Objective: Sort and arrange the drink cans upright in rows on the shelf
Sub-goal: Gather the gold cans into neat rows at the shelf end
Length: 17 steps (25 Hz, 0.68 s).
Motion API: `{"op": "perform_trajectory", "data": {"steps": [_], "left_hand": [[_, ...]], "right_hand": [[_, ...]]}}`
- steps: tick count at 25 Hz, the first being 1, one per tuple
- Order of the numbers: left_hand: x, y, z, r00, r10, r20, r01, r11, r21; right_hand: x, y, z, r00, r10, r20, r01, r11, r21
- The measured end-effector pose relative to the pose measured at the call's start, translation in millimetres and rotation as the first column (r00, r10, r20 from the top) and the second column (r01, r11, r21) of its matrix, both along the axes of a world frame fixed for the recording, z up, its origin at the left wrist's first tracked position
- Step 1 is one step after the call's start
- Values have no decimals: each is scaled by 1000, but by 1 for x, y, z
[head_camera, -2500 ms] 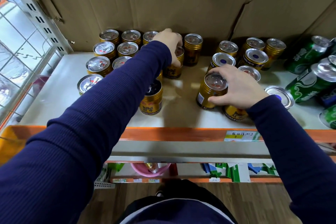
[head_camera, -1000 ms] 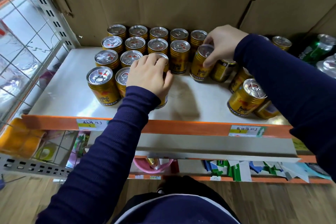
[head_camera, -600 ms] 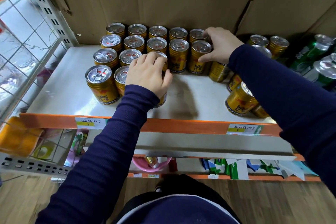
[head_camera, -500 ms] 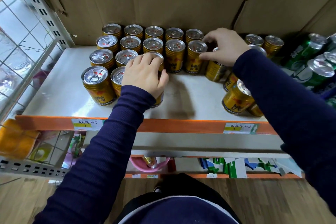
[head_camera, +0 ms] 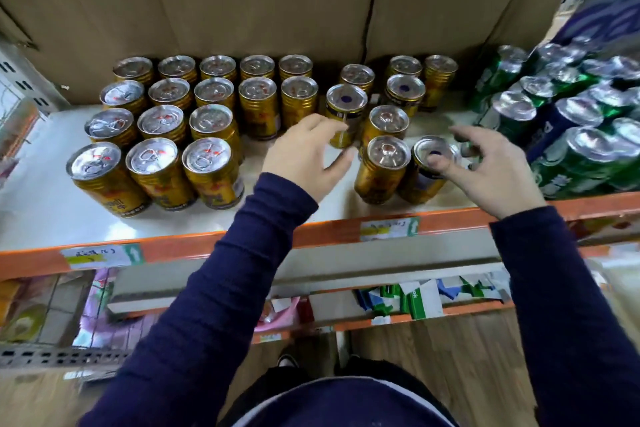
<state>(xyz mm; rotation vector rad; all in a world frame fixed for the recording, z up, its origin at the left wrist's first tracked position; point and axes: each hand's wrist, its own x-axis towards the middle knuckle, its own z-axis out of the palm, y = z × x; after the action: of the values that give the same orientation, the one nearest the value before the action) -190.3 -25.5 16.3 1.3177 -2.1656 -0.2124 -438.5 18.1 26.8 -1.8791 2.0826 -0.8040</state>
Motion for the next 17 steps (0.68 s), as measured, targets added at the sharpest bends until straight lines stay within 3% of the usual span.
{"op": "perform_trajectory", "data": {"steps": [4, 8, 11, 13, 15, 17], "left_hand": [[-57, -7, 4, 981, -72, 178, 27, 970, 242], [-72, -15, 9, 975, -9, 220, -43, 972, 232], [-59, -9, 14, 987, 94, 132, -122, 967, 224], [-44, -5, 18, 977, 169, 129, -192, 961, 198], [-28, -2, 20, 958, 240, 156, -265, 950, 163], [-16, -1, 19, 939, 287, 190, -318, 935, 155]], "right_hand": [[-5, -3, -5, 992, 121, -26, -119, 991, 57], [-15, -14, -11, 988, 153, -36, -151, 988, 45], [-20, -21, -8, 983, 182, -11, -181, 982, 47], [-24, -25, -9, 975, 170, 140, -183, 979, 86], [-25, -29, -14, 905, 103, 413, -191, 965, 179], [-23, -32, -18, 841, 84, 535, -252, 935, 248]]}}
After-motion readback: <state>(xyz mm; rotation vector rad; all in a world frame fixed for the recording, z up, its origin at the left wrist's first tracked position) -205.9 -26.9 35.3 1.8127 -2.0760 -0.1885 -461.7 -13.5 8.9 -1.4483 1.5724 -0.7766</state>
